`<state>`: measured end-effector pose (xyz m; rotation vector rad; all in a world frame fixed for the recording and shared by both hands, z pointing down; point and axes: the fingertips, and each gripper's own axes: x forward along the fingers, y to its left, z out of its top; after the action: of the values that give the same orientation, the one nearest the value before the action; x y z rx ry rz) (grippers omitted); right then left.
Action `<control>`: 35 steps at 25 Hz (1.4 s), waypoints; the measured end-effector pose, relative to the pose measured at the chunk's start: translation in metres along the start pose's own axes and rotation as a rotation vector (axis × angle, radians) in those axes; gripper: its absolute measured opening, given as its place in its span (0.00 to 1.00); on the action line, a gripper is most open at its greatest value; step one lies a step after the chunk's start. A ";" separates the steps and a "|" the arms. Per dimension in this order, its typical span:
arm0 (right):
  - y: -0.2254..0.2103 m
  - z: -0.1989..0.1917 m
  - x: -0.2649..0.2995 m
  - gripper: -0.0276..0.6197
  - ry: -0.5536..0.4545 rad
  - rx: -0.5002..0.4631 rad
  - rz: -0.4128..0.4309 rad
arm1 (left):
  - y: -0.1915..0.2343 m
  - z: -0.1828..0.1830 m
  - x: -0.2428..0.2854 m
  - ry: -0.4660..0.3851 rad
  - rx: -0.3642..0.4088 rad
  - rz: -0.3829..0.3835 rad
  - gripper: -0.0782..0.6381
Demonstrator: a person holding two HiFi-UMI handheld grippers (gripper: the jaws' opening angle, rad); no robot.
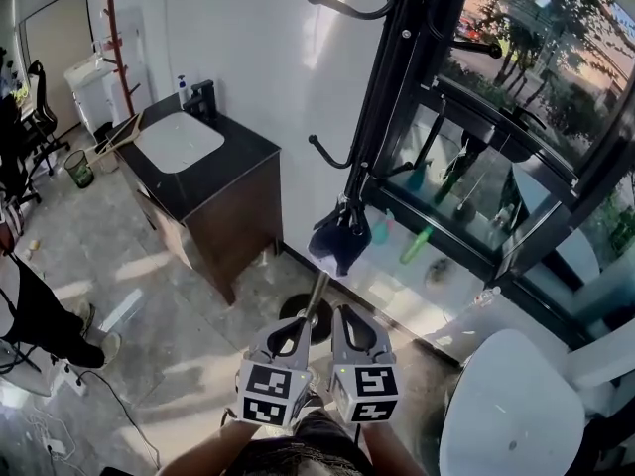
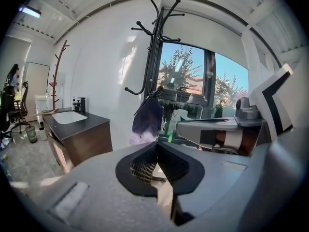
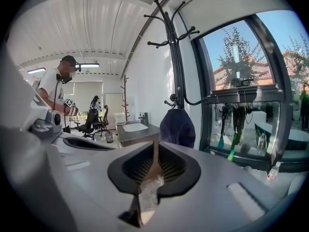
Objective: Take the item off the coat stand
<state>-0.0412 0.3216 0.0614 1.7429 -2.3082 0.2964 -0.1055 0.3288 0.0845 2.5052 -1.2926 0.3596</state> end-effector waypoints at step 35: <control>-0.054 -0.008 0.134 0.28 0.103 -0.048 -0.017 | 0.063 0.033 0.077 0.037 -0.003 0.076 0.12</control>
<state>-0.0239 0.1863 0.1112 1.6833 -2.2092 0.3174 -0.1110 0.2246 0.0906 2.4399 -1.3754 0.4187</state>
